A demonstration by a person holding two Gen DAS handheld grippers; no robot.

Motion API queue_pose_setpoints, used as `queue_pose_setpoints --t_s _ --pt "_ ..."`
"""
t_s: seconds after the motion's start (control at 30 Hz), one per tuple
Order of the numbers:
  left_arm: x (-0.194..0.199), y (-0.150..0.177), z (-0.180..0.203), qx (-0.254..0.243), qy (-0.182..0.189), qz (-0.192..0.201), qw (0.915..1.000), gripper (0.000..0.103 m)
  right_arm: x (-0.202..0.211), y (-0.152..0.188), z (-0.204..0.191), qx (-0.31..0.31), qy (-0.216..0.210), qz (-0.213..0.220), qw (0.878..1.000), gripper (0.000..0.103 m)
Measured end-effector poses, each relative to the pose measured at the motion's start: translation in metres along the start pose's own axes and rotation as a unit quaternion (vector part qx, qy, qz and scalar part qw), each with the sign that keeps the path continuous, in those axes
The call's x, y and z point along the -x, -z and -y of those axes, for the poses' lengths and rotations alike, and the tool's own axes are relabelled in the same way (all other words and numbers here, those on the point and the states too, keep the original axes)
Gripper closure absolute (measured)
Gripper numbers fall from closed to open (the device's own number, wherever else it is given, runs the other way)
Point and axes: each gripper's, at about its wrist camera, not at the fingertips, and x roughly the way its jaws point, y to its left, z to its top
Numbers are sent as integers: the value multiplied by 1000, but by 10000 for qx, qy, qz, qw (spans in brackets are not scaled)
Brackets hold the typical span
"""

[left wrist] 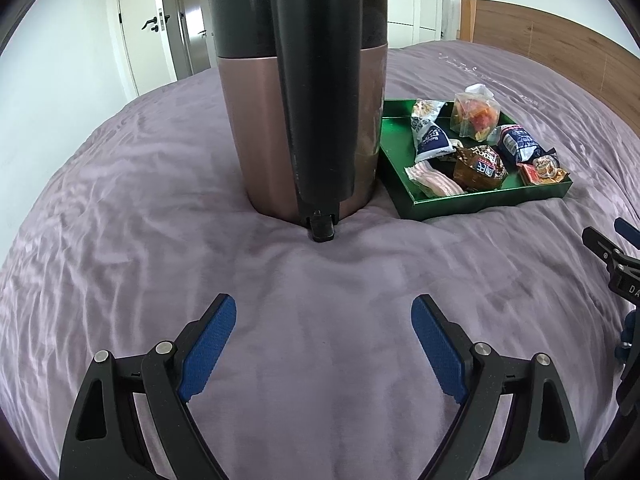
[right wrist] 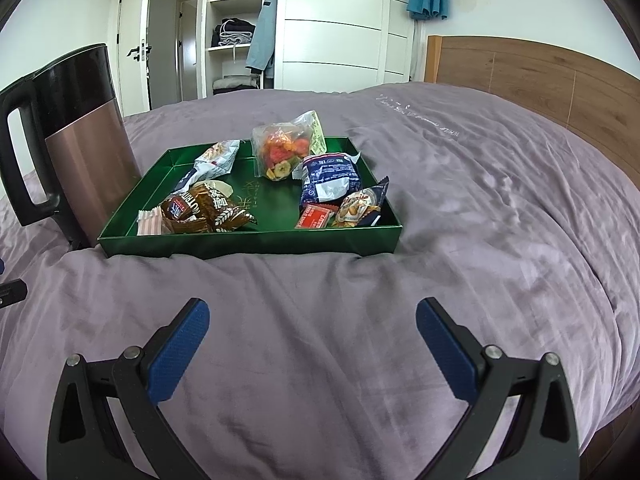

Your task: Organize snacks

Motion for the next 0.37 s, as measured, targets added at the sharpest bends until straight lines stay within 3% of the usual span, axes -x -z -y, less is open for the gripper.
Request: queue_pose_setpoints --t_s 0.37 --pt "3 -2 5 -48 70 26 10000 17 2 -1 4 -8 9 27 10000 0"
